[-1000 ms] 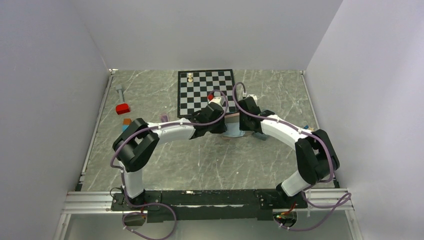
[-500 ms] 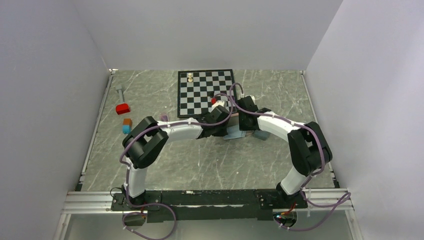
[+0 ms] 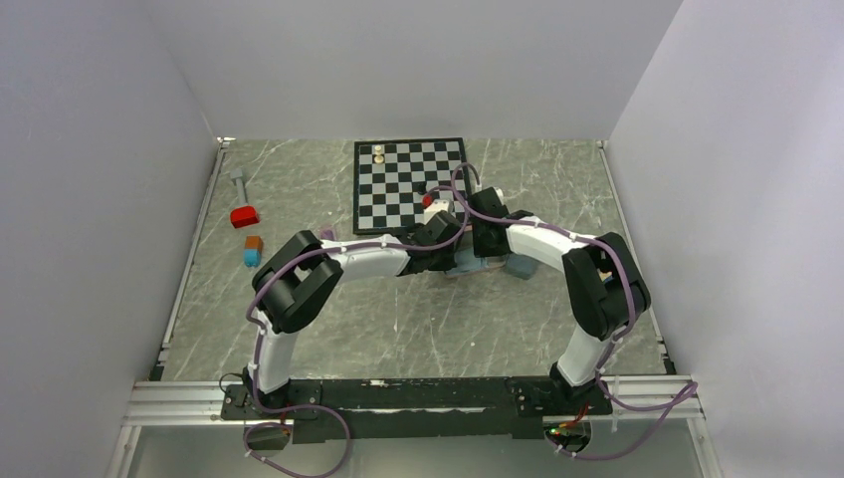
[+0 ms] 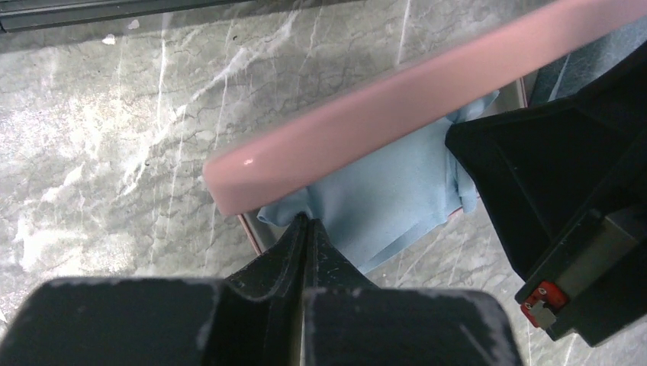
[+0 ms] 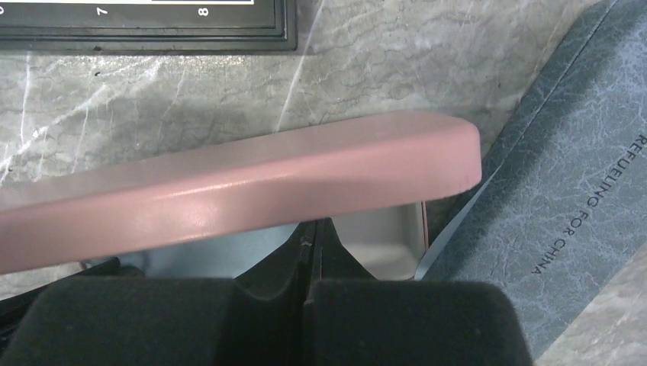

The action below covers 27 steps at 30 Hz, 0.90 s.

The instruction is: Organize the sunglasses

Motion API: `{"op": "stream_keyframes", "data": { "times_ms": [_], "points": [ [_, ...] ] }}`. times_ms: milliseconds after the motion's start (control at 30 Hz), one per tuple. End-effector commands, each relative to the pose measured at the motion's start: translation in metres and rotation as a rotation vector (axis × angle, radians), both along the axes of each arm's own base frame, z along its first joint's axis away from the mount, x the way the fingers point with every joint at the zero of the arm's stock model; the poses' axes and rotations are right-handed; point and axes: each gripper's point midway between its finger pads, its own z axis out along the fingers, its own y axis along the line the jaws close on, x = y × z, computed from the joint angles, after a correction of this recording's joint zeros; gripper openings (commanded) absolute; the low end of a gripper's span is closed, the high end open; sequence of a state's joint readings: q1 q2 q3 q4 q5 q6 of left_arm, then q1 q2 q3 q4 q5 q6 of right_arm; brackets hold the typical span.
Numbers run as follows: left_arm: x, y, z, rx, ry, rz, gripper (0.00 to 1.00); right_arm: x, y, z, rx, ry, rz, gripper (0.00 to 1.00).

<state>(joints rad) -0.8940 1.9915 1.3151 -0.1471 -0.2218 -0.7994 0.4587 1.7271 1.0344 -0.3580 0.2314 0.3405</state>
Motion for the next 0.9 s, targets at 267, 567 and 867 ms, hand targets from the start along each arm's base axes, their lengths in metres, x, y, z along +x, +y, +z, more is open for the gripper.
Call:
{"op": "stream_keyframes", "data": {
  "times_ms": [267,567,867],
  "points": [
    [0.002,-0.008,0.004,-0.003,-0.015,0.014,0.16,0.019,-0.007,0.008,-0.049,-0.036,-0.012,0.00],
    [-0.005,-0.020,0.021,-0.072,-0.052,-0.049,0.30,0.020,-0.010,0.005,-0.059,-0.038,-0.023,0.02],
    [-0.008,-0.017,0.053,-0.099,-0.118,-0.060,0.35,0.026,-0.017,0.010,-0.087,-0.063,-0.060,0.15]
  ]
}}
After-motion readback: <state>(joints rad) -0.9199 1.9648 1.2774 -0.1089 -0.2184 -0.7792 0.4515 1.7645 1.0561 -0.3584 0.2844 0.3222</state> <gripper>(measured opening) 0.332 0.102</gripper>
